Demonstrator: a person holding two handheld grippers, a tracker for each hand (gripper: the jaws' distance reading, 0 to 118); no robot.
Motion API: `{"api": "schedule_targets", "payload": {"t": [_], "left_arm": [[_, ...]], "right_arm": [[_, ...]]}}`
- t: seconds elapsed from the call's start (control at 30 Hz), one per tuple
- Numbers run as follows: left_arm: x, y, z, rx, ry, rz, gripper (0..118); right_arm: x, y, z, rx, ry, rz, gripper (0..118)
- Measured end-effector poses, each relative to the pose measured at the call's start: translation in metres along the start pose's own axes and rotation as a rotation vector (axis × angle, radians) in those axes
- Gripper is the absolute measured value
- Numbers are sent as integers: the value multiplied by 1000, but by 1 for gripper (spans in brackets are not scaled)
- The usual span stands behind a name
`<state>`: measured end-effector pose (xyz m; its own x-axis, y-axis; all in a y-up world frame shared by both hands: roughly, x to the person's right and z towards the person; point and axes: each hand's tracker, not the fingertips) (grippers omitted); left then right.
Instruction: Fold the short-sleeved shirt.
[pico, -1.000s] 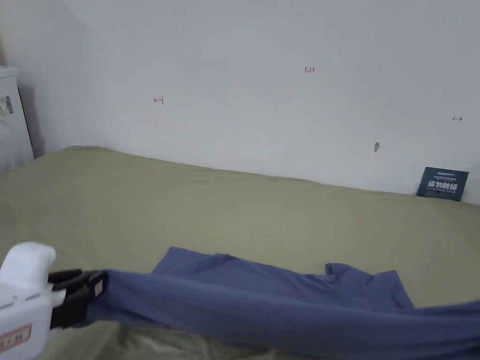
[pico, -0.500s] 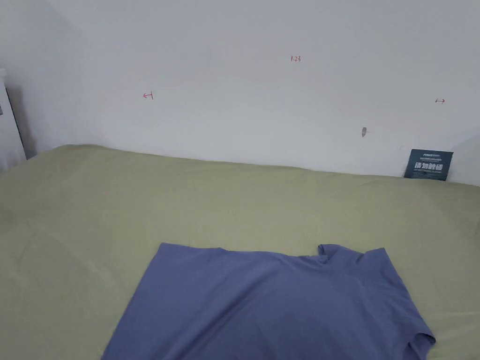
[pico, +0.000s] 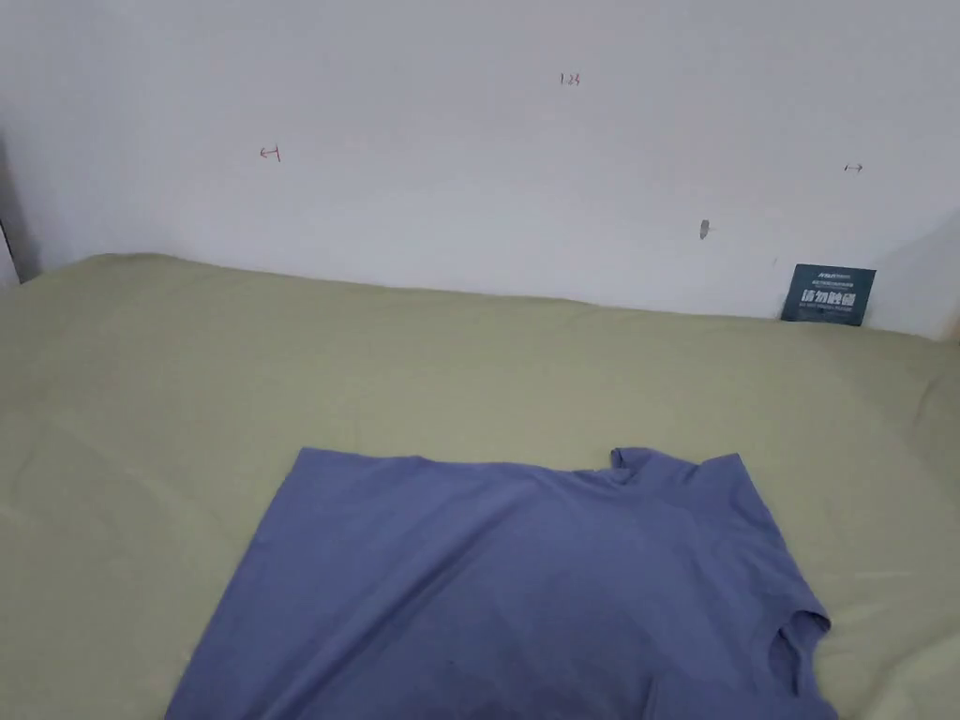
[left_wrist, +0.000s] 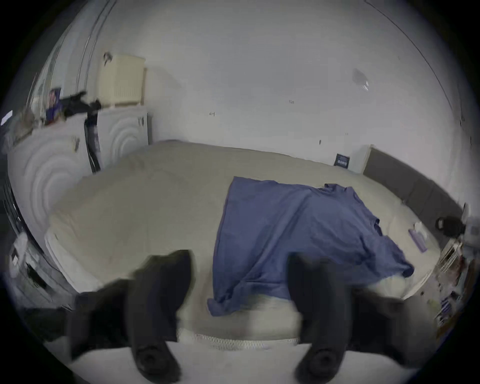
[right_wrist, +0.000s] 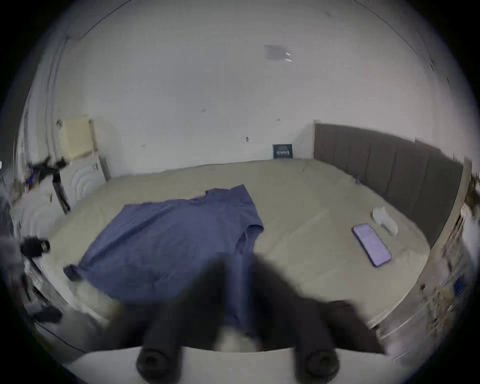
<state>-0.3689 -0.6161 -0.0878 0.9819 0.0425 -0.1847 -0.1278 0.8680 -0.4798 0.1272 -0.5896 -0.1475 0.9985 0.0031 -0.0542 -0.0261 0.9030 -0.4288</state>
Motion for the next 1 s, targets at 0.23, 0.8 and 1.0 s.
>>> {"api": "schedule_targets", "payload": {"t": [0.23,0.8,1.0], "left_arm": [[-3,-31,-22,-144,-30,19,0],[-27,-51,-116,-327,62,30,33],[-31,-40,-114,-337,-63,28,9]], "right_arm": [[-29,-11,12,-69,81,20,0],[-14,-28,-43,-285,75,-90,20],[5,-44,-100,-422,63,-88,102]]}}
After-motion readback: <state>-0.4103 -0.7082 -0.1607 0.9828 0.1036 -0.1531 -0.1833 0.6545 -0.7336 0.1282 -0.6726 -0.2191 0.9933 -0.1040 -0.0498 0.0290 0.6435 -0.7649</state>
